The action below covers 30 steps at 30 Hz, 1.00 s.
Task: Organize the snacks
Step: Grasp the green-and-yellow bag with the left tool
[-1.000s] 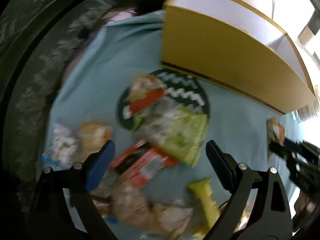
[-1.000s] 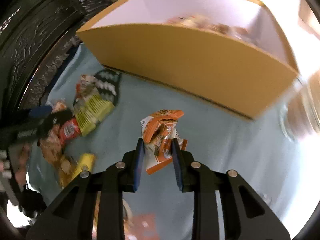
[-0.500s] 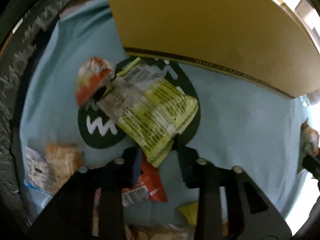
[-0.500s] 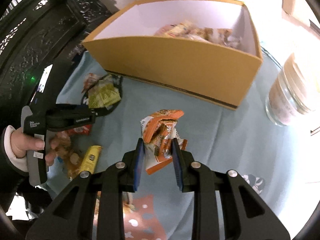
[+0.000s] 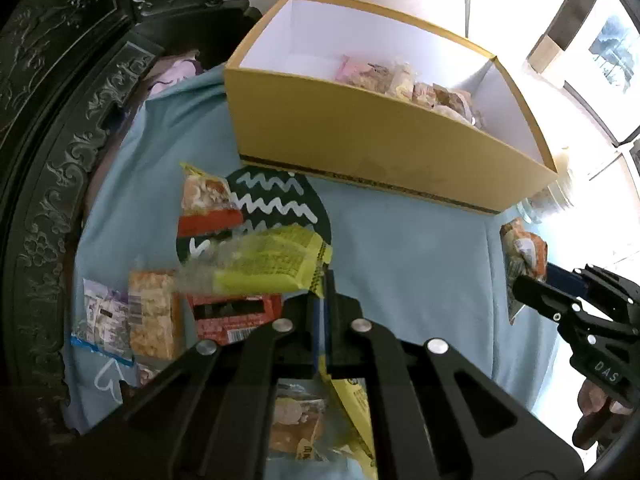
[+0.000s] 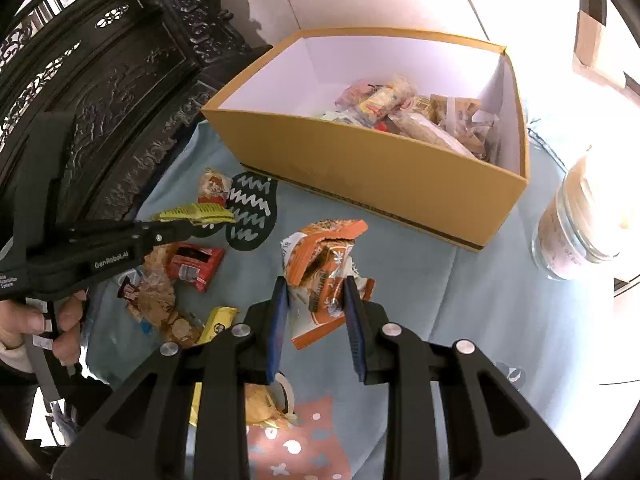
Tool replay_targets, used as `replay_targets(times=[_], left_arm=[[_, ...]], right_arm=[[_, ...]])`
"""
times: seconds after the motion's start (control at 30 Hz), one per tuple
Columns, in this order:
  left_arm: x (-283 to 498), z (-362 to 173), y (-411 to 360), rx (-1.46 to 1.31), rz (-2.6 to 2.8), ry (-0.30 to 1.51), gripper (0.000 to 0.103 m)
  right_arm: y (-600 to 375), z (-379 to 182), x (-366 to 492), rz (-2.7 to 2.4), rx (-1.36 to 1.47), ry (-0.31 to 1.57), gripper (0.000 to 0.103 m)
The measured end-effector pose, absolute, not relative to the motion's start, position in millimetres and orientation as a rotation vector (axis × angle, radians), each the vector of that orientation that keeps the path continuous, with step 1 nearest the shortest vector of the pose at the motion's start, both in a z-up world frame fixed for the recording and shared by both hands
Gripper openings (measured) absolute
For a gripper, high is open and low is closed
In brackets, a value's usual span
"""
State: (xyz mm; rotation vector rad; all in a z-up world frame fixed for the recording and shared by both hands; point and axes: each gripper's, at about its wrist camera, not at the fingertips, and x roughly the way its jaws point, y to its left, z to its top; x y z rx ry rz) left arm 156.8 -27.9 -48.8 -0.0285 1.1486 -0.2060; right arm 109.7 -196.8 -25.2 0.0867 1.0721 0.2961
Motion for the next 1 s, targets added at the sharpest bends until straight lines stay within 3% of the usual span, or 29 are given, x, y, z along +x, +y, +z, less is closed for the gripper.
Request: replay_targets(times=[0.13,0.43,0.57,0.63,0.67,0.7,0.73,0.8,1.0], left_arm=[[164,-55,-11,-0.084,-0.196,1.159,0.001],[161,15,-18,-0.05,-0.251,0.989,0.0],[171,11,-20,0.018,-0.199,0.98,0.0],[176,-9,-13,0.018,-0.167,1.049,0.016],[178,-21,-9,-0.006,-0.154,1.09,0.036],[178,-36,-6,-0.022,-0.129,1.119,0.041],[177,-44,-6,-0.023,-0.126,1.127,0.041],[180,-64,-12,-0.048,-0.138,1.171,0.053],[199,-107,-49,-0.074,-0.117,1.261,0.059]], right_arm=[[-195,-22,108,0.31,0.092,1.07,0.028],[-200,14,114,0.33,0.11,0.979,0.028],[-201,18,121,0.338,0.104,0.968,0.028],[-201,16,120,0.342,0.106,0.974,0.028],[-202,13,119,0.343,0.11,0.981,0.028],[-202,10,119,0.343,0.111,0.989,0.028],[-203,7,119,0.342,0.11,0.996,0.028],[-203,1,118,0.342,0.113,1.013,0.028],[-202,-4,118,0.34,0.114,1.024,0.028]])
